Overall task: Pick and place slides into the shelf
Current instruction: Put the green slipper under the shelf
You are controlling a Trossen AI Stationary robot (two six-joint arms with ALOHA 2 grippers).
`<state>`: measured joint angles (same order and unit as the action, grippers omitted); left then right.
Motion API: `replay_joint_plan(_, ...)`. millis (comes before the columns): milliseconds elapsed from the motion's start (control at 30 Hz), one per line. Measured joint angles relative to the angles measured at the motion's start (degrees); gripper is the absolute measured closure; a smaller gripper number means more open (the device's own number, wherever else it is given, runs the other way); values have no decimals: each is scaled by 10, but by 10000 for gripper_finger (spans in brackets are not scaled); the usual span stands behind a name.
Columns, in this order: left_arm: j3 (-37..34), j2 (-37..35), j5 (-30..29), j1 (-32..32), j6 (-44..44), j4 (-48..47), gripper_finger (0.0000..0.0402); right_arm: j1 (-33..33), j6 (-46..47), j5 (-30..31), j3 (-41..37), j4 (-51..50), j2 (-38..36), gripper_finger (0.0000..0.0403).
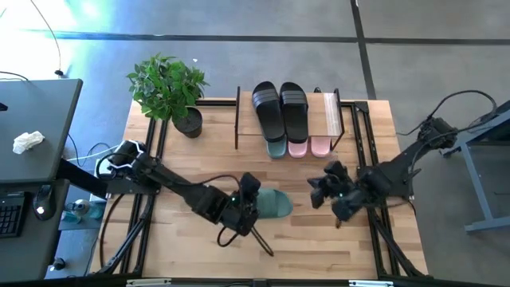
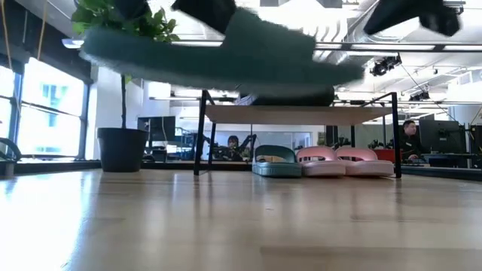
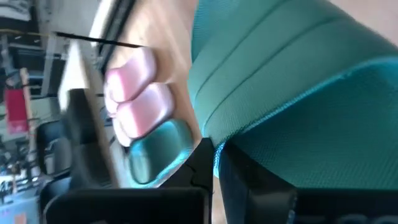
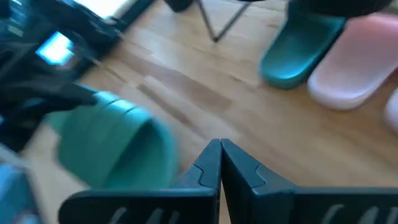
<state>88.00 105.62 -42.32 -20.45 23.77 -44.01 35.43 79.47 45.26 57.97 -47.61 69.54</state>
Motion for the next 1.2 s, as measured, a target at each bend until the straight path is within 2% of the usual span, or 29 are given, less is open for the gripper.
replay_joint_plan(200,75,-1,-53,22,8,-21,401,121,139,98,-66,120,0,403)
replay_joint_plan(300,110,-1,-80,32,25,-24,401,171,188,186,-120,220,0,403)
replay_joint_plan(433,147,-2,-136,49,52,-23,401,214,159,319,-189,420,13,403)
replay_joint_plan(533,166,-2,-167,69,65,-16,401,212,118,346,-221,546,38,403)
replay_joint_plan(600,176,-2,-192,86,66,-9,401,194,107,341,-232,603,57,403)
replay_joint_plan(700,194,-2,-226,109,76,2,401,159,82,311,-231,630,84,402)
replay_joint_plan(800,205,-2,-233,129,94,20,401,120,61,286,-222,659,105,401)
replay_joint_plan(967,212,-2,-228,146,133,51,401,45,-3,186,-223,766,129,357)
replay_joint_plan(1100,212,-2,-227,145,176,87,401,-6,-123,92,-223,913,156,304)
replay_joint_plan(1200,212,-2,-226,145,189,99,401,-19,-256,84,-223,1073,191,275)
